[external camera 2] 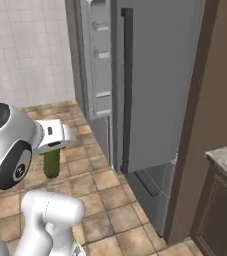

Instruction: Place the liquor and beer on the top shelf of the fridge to keep them out of children's reach, and place the cucumber on lower shelves for easy access.

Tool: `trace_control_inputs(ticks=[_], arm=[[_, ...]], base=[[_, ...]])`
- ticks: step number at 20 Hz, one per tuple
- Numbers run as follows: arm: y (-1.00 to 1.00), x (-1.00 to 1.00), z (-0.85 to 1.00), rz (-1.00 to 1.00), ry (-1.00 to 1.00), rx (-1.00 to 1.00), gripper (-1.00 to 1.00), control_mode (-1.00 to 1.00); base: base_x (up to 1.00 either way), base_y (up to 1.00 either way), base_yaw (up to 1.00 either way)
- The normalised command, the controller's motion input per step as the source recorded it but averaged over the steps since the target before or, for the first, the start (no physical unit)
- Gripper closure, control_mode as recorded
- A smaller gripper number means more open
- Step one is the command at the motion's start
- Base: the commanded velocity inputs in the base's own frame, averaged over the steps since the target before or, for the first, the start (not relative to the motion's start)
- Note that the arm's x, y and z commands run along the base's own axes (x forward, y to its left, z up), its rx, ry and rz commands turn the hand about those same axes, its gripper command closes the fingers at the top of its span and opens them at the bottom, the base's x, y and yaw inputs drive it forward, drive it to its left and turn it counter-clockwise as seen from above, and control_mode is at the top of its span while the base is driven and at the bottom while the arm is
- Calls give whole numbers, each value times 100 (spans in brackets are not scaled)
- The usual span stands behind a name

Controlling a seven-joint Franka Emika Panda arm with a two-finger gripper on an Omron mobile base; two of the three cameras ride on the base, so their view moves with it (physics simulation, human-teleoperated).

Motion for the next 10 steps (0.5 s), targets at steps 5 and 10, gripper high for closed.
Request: trace_control_inputs(ticks=[5,10], arm=[[0,0,0,0,0,0,100,100],[0,0,0,0,0,0,100,100]], base=[[47,87,48],[81,64,31]])
